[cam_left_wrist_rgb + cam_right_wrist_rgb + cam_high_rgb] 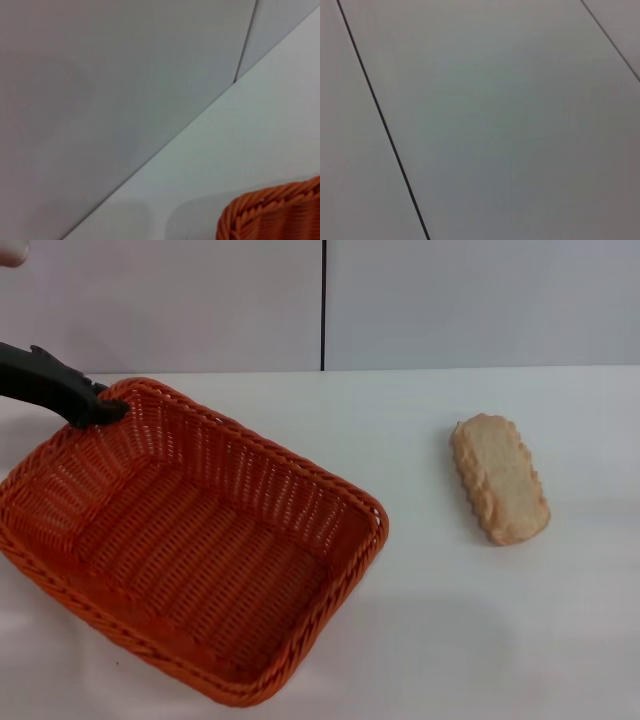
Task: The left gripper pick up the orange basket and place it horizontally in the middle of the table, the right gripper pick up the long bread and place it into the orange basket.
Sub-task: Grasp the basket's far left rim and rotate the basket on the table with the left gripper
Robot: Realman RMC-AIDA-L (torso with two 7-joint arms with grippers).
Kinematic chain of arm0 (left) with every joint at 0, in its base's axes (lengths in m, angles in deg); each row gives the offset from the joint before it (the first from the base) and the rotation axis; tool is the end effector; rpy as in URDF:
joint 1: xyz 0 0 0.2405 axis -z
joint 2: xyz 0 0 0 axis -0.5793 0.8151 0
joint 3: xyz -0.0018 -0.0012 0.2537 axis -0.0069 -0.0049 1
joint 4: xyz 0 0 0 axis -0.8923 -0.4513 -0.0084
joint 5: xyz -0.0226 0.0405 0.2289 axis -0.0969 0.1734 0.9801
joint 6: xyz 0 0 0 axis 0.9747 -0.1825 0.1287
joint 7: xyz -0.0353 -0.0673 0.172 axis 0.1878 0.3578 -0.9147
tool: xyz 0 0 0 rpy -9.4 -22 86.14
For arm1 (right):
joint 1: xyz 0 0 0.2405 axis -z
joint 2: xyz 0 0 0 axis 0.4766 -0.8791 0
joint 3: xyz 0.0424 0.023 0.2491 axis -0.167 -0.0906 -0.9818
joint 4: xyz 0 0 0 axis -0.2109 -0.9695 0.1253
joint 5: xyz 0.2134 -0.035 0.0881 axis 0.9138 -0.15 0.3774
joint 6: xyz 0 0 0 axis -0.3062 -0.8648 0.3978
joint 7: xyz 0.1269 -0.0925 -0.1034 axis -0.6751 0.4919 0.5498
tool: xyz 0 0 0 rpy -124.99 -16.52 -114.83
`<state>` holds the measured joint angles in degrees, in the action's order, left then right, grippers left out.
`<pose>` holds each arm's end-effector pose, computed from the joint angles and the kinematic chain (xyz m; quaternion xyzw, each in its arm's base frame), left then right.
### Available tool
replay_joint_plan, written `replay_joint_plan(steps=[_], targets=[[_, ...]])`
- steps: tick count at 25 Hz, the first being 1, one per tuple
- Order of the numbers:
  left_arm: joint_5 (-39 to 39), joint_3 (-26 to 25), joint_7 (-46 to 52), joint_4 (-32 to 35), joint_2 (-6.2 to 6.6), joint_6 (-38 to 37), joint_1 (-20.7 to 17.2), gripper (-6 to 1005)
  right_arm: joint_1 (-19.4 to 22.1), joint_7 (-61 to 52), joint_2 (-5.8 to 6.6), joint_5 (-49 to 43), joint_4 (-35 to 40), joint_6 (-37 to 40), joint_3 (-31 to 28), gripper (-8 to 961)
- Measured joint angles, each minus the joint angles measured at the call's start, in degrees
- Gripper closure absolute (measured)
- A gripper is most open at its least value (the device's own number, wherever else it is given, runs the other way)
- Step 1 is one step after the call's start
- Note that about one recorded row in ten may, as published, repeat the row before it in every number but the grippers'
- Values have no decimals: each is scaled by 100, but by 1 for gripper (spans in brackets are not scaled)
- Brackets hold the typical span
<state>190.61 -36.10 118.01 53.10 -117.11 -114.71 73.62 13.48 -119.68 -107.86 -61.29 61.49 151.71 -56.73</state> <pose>-0.2683 0.4330 0.0484 -0.9177 -0.2871 0.0958 0.2574 0.4095 0.2814 0.0881 -0.4625 0.2942 0.4783 0.6861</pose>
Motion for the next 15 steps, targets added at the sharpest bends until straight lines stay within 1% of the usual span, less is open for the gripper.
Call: replay_joint_plan(steps=[1,6,10,12,13,15], targets=[[9,1,2,-28,0,3,13,504,4,-36,-1,2,-1,-17,-3,262],[17,1,8,-38,0,14,23,707,12,-89,-2,12,-2,-120,-5,262],[-2,-34,124,-2,-1,63,14,776,13,-99,-2,12,-2,-132,7,262],[-20,-66,265,70,-1,103,-8,778,16,-123,-2,12,-2,-136,0,262],[-59,-190,354,128,0,103,-19,779,25,-138,-2,16,-2,-142,-12,262],[-83,-285,376,140,2,83,-20,781,29,-139,-2,18,-2,-146,-15,262]])
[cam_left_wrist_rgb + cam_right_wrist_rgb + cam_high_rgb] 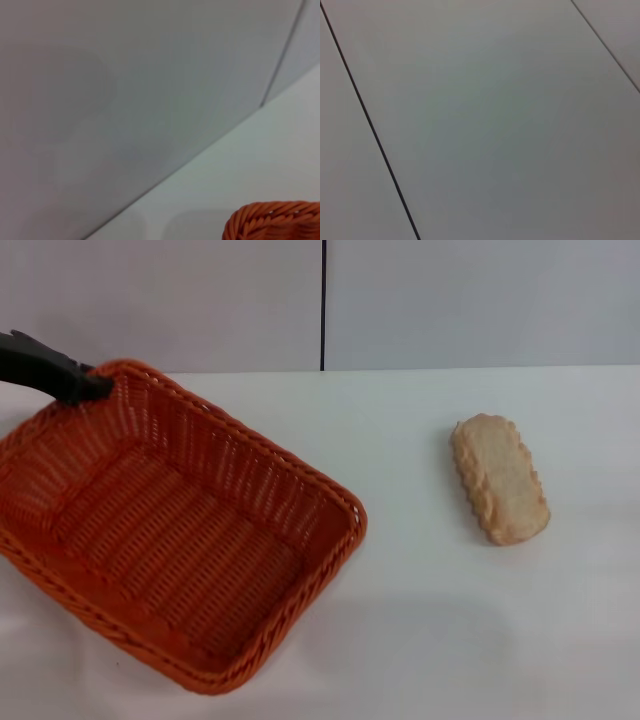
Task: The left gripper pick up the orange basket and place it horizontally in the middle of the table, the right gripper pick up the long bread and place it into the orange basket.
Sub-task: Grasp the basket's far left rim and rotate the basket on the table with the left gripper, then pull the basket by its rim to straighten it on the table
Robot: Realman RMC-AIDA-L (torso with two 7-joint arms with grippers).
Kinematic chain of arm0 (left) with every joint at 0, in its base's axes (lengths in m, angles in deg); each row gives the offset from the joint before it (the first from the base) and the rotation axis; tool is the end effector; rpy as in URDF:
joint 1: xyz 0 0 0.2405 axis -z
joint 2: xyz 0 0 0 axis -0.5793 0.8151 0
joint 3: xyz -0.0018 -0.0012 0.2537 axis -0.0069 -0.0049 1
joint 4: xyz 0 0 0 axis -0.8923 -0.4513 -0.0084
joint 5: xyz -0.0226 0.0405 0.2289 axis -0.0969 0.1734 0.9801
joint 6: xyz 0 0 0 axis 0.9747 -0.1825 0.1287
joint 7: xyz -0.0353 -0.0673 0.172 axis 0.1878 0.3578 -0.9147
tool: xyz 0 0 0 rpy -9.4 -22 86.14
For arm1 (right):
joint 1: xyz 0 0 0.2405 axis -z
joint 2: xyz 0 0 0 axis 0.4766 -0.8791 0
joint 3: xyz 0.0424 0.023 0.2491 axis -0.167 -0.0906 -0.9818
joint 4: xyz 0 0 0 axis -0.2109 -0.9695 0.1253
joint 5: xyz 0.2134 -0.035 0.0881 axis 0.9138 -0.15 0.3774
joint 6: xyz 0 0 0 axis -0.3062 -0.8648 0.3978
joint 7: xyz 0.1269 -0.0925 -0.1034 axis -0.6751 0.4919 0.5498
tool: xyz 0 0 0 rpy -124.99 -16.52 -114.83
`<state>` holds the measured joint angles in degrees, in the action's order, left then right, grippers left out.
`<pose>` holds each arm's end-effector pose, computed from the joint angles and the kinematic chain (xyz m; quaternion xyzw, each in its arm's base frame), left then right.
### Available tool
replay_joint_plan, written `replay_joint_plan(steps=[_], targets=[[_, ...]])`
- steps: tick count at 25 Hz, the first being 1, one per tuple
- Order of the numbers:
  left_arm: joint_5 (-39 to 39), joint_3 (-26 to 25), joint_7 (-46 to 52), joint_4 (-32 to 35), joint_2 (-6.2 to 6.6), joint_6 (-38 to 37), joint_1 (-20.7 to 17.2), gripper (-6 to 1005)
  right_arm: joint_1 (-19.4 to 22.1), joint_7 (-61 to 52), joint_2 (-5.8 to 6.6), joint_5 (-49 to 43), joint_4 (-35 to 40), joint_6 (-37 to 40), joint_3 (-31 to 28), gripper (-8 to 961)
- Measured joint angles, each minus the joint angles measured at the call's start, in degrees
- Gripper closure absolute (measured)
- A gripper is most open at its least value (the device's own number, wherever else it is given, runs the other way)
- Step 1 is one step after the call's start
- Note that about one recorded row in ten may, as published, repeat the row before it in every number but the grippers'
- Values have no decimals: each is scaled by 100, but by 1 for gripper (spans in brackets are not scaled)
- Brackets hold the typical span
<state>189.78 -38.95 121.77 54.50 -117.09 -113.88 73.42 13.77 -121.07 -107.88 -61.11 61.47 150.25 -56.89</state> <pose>-0.2688 0.4378 0.0630 -0.8991 -0.3246 0.0643 0.2865 0.4155 0.2800 0.0865 -0.4547 0.3117 0.4782 0.6837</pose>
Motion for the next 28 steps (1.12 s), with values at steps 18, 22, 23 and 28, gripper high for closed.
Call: replay_joint_plan(steps=[18,22,23,28], targets=[[-1496,-1028,1791,58,442,-757,-565,790,-97,-12,9,12,6,-74,-1,262],[-1579,-1049,2034,58,448,-830,-732,777,-116,-12,9,12,12,-74,-3,263],[-1593,-1056,2058,53,444,-839,-755,774,-117,-12,9,12,15,-74,-5,263],[-1862,-1117,2261,-18,388,-984,-972,757,-128,-12,15,12,32,-140,-10,263]])
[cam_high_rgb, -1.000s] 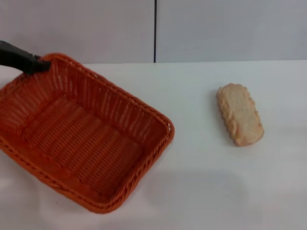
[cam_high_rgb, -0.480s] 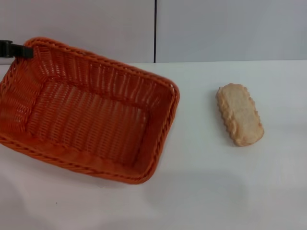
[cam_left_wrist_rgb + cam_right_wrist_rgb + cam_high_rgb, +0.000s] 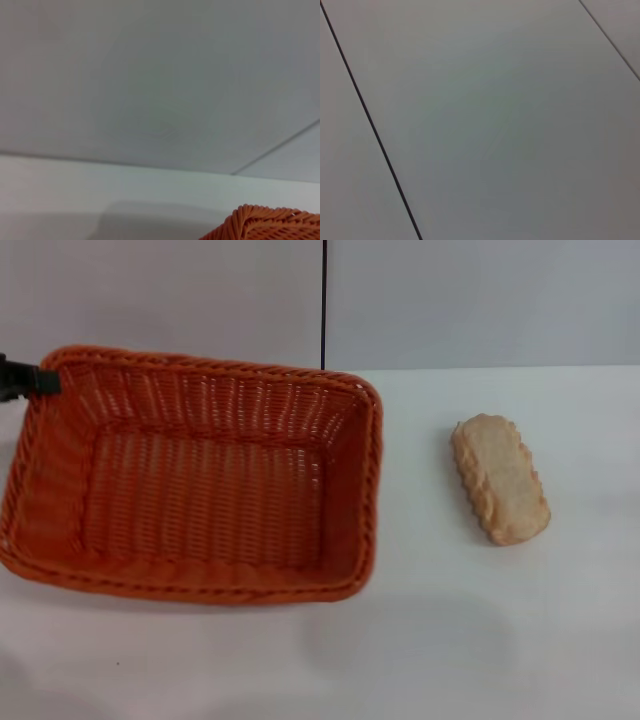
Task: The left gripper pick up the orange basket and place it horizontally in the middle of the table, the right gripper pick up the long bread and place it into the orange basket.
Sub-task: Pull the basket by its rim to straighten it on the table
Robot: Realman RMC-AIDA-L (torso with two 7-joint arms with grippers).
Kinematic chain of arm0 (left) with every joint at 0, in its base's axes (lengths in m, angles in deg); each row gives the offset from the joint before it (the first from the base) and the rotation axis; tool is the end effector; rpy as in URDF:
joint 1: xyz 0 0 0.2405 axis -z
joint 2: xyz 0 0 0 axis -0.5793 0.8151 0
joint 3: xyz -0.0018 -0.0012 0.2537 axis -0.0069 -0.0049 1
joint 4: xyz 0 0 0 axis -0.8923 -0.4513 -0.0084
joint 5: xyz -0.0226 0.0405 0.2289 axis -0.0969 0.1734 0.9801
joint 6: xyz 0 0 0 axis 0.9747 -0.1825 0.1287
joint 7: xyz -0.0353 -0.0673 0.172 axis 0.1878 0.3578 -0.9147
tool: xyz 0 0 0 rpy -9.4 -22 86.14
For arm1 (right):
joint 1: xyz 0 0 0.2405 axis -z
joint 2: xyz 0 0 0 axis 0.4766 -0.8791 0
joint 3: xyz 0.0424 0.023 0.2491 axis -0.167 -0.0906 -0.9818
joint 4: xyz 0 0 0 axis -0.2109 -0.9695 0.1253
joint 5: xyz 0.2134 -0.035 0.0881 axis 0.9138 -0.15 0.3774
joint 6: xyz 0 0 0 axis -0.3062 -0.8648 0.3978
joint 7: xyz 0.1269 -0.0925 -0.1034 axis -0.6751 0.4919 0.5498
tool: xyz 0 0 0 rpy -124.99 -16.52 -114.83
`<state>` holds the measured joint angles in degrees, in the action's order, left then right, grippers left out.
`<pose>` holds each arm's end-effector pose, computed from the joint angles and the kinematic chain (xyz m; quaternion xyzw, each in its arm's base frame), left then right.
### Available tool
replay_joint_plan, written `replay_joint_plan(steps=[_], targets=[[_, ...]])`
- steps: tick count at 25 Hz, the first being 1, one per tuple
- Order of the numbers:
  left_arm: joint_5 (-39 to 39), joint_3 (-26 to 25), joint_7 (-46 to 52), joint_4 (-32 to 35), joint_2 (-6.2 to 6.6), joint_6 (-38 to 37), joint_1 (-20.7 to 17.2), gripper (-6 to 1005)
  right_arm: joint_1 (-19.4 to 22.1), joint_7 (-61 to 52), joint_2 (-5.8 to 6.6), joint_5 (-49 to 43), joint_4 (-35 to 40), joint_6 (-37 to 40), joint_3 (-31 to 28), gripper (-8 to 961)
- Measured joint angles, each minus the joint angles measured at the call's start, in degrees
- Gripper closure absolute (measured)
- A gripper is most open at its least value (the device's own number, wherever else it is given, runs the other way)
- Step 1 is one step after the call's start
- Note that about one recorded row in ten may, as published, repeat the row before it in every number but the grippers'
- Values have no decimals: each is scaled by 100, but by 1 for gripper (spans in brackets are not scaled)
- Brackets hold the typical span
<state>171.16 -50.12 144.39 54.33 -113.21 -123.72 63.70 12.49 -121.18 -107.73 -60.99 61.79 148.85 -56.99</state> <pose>-0.3018 0.3862 0.1094 -0.7643 -0.5785 -0.1531 0.2402 0.4144 0.2898 0.0875 -0.4567 0.3143 0.4778 0.6814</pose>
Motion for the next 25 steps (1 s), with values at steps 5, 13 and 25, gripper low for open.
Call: replay_joint_plan(steps=[5,13,25], targets=[[-52,-110,113,-16,-116,-236,-98,741,-54,0,13,-5,18,-157,33,263],[-114,-102,110,25,-330,-268,-278,716,-89,0,13,-40,31,-232,54,263],[-181,-126,-29,-70,-240,-352,-325,677,-107,0,12,-44,88,-303,54,263]])
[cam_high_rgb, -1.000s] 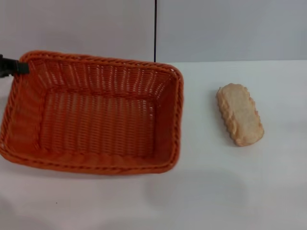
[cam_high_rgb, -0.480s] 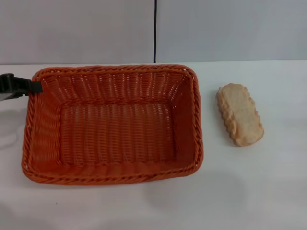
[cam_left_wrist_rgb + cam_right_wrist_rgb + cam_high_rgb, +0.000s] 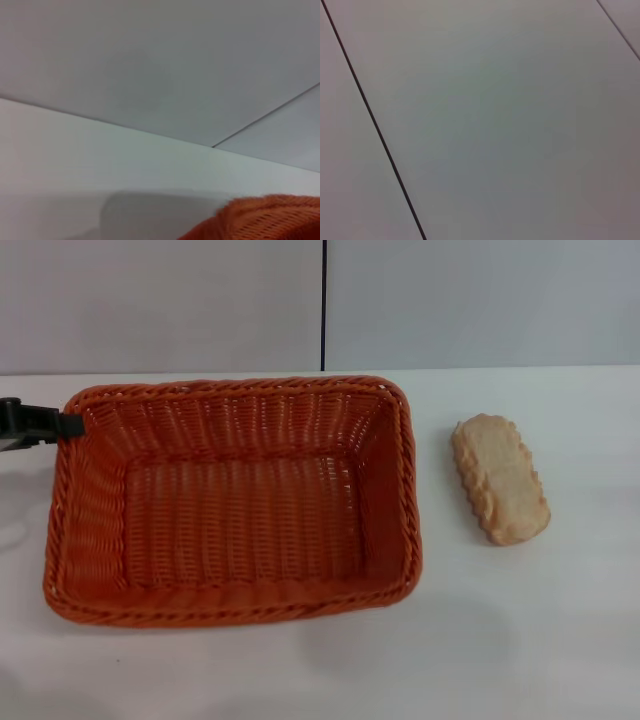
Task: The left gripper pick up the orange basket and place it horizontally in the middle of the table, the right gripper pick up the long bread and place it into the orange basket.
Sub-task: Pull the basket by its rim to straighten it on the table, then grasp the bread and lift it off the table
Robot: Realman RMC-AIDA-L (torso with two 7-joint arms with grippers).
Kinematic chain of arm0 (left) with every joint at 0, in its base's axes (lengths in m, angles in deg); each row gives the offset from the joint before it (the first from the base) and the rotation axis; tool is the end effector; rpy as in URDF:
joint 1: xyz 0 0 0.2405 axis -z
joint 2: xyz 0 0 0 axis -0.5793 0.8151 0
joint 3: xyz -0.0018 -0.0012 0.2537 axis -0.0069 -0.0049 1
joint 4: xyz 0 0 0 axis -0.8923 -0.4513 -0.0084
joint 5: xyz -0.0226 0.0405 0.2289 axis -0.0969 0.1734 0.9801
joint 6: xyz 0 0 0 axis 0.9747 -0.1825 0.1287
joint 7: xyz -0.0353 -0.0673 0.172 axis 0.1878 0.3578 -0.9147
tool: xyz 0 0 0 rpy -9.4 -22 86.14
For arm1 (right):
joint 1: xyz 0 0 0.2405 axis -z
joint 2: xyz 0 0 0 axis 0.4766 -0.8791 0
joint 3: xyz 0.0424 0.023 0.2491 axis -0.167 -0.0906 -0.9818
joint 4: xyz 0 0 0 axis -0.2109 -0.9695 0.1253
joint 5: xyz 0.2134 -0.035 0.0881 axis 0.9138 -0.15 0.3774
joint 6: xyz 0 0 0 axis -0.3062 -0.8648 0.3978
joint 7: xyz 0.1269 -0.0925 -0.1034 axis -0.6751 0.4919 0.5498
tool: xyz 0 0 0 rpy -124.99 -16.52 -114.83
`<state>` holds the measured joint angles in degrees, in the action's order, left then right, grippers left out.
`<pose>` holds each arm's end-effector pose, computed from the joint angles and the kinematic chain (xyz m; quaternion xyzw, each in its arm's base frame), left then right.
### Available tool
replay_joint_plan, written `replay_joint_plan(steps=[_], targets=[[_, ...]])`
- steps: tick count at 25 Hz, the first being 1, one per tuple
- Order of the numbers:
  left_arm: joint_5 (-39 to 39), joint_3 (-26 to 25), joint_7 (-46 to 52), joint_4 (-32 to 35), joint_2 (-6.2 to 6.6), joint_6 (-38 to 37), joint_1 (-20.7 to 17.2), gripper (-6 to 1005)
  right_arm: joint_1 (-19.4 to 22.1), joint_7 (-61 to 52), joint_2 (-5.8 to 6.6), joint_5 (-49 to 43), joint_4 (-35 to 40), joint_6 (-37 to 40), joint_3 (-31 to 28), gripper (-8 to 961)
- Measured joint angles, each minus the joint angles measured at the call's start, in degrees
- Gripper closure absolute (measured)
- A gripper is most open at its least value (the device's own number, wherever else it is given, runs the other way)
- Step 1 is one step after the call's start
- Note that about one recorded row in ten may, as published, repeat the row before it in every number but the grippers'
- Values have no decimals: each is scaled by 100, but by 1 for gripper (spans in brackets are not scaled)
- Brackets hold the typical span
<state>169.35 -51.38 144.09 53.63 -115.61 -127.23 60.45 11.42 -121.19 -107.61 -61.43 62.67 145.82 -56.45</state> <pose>-0.3107 0.3584 0.0878 -0.7508 -0.6074 -0.1711 0.1953 0.4174 0.2999 0.0849 -0.4673 0.3265 0.4642 0.6779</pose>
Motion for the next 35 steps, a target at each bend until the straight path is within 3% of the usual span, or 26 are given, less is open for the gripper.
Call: replay_joint_plan(steps=[6,11,13,14,17,18,20,21,22,23,24,28,32,33,35], targets=[[-17,0,-81,-39,155,-3,0,658,-1,-20,0,-10,4,-12,25,262],[-27,-1,-106,-73,194,-2,0,462,4,-144,0,-10,68,-8,225,262],[-62,-12,-153,-117,241,5,0,399,2,-747,2,-12,453,16,701,262],[-487,-340,-628,-300,321,11,-10,375,2,-747,2,-12,453,16,701,261],[-1019,-712,-1299,-458,330,-48,-31,304,37,-1897,45,-46,1294,118,1583,261],[-1019,-712,-1299,-458,330,-48,-31,280,98,-2729,134,-191,1998,370,2172,261],[-2609,-1164,-2882,-913,195,-92,-240,252,118,-3156,207,-311,2297,518,2382,261],[-2609,-1164,-2882,-913,195,-92,-240,248,128,-3697,303,-501,2626,690,2569,261],[-3328,-1225,-3544,-1186,107,-94,-358,245,122,-4261,420,-727,2963,857,2713,261],[-3719,-1232,-3902,-1347,54,-101,-428,241,23,-5355,678,-1315,3578,1211,2860,261],[-4110,-1225,-4304,-1508,-10,-126,-492,241,23,-5355,678,-1315,3578,1211,2860,261],[-4847,-1239,-5593,-1991,-155,-332,-606,240,-460,-6972,1120,-2858,4674,1925,2884,261],[-5325,-1243,-6663,-2656,-164,-693,-614,240,-1093,-7677,1333,-4449,5279,2294,2960,262],[-5504,-1230,-7020,-2924,-165,-789,-613,242,-1424,-7829,1418,-5108,5257,2313,3100,262],[-5555,-1221,-7105,-3001,-168,-819,-614,246,-1580,-7876,1454,-5422,5203,2271,3196,262]])
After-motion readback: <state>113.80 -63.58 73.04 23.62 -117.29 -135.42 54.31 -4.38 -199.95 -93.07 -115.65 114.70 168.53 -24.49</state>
